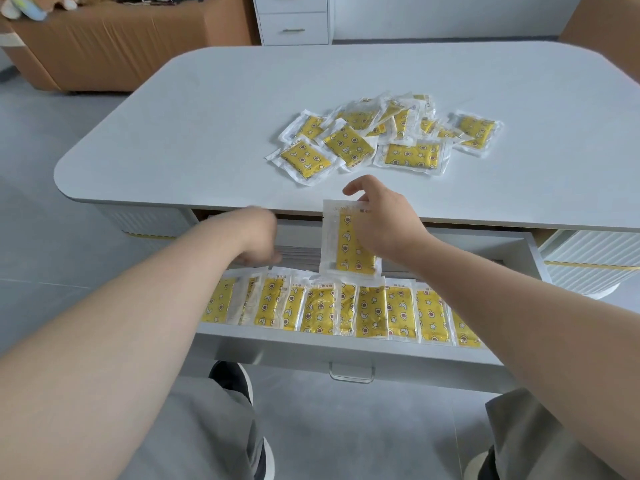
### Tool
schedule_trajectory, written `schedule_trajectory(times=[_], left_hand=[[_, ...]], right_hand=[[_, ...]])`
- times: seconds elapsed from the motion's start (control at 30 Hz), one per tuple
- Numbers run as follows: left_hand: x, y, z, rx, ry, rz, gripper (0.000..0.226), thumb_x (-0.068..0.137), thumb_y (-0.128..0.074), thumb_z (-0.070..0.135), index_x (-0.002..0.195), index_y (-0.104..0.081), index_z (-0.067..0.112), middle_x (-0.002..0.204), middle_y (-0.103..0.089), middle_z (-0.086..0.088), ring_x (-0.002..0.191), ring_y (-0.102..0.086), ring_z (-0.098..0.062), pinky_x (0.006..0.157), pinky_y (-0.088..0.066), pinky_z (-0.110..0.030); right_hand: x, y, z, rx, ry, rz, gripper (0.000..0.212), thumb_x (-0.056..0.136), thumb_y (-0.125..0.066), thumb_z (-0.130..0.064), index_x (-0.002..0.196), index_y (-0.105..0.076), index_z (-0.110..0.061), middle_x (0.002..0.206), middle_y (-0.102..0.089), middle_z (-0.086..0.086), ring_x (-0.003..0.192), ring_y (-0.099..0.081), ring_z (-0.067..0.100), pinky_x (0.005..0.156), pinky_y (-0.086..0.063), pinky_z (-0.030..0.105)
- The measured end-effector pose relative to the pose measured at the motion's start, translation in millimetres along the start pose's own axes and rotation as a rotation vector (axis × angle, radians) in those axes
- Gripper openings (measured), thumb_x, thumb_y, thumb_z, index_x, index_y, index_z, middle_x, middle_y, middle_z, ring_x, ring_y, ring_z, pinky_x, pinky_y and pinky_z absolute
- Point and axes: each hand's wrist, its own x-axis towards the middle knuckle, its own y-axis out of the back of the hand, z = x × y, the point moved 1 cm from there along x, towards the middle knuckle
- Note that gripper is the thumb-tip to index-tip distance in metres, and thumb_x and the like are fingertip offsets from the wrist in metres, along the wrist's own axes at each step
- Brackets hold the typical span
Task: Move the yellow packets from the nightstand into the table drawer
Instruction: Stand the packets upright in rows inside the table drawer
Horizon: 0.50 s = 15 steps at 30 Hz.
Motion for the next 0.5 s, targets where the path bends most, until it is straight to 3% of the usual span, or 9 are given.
schedule_trajectory(times=[0.07, 0.13, 0.23, 0.3, 0.4, 0.5], left_hand=[[-10.7, 22.3, 11.6, -0.227, -0.07, 0.132, 0.031, 0.097, -0.06, 0.04, 0.09, -0.072, 0.012, 0.074, -0.076, -0.001, 0.072, -0.075, -0.016, 0.074, -0.056, -0.03], [-15.7, 37.1, 20.8, -0.365, -0.119, 0.307, 0.025, 0.097, -0.059, 0.04, 0.085, -0.066, 0.019, 0.068, -0.074, 0.005, 0.064, -0.073, -0.011, 0.068, -0.051, -0.026], [-9.5, 48.3, 32.0, -0.388, -0.108, 0.633, 0.02, 0.096, -0.057, 0.042, 0.087, -0.064, 0.025, 0.087, -0.07, 0.008, 0.086, -0.066, -0.018, 0.07, -0.048, -0.03], [1.5, 52.7, 41.3, -0.39, -0.096, 0.746, 0.02, 0.097, -0.056, 0.041, 0.103, -0.065, 0.025, 0.108, -0.067, 0.004, 0.1, -0.061, -0.023, 0.076, -0.047, -0.033], [17.0, 54.3, 52.3, -0.327, -0.025, 0.755, 0.04, 0.101, -0.049, 0.041, 0.131, -0.057, 0.017, 0.141, -0.051, -0.003, 0.125, -0.05, -0.03, 0.092, -0.044, -0.041], [26.6, 46.1, 59.7, -0.255, 0.071, 0.587, 0.056, 0.104, -0.036, 0.046, 0.149, -0.038, 0.012, 0.162, -0.026, -0.007, 0.143, -0.031, -0.031, 0.104, -0.037, -0.046]], right_hand=[[5.4, 5.9, -1.0, 0.05, -0.071, 0.029, 0.044, 0.092, -0.037, -0.004, 0.125, -0.058, -0.023, 0.097, -0.062, -0.003, 0.071, -0.059, 0.011, 0.058, -0.053, 0.031], [11.1, 12.7, -0.1, 0.047, -0.1, 0.069, 0.04, 0.092, -0.036, -0.007, 0.115, -0.066, -0.021, 0.088, -0.062, -0.006, 0.063, -0.057, 0.011, 0.049, -0.043, 0.025], [19.9, 26.1, 5.8, 0.001, -0.133, 0.133, 0.037, 0.092, -0.034, -0.011, 0.106, -0.068, -0.015, 0.082, -0.064, -0.002, 0.062, -0.055, 0.016, 0.05, -0.04, 0.027], [26.4, 39.2, 12.9, -0.092, -0.167, 0.194, 0.036, 0.093, -0.034, -0.013, 0.109, -0.066, -0.011, 0.095, -0.067, 0.006, 0.076, -0.061, 0.026, 0.062, -0.052, 0.034], [32.8, 58.2, 24.7, -0.282, -0.235, 0.182, 0.041, 0.095, -0.033, -0.018, 0.131, -0.054, -0.017, 0.105, -0.059, 0.006, 0.086, -0.06, 0.031, 0.076, -0.056, 0.04], [34.7, 68.3, 37.5, -0.451, -0.305, 0.117, 0.041, 0.098, -0.033, -0.022, 0.134, -0.053, -0.02, 0.106, -0.059, 0.009, 0.085, -0.057, 0.031, 0.069, -0.05, 0.035]])
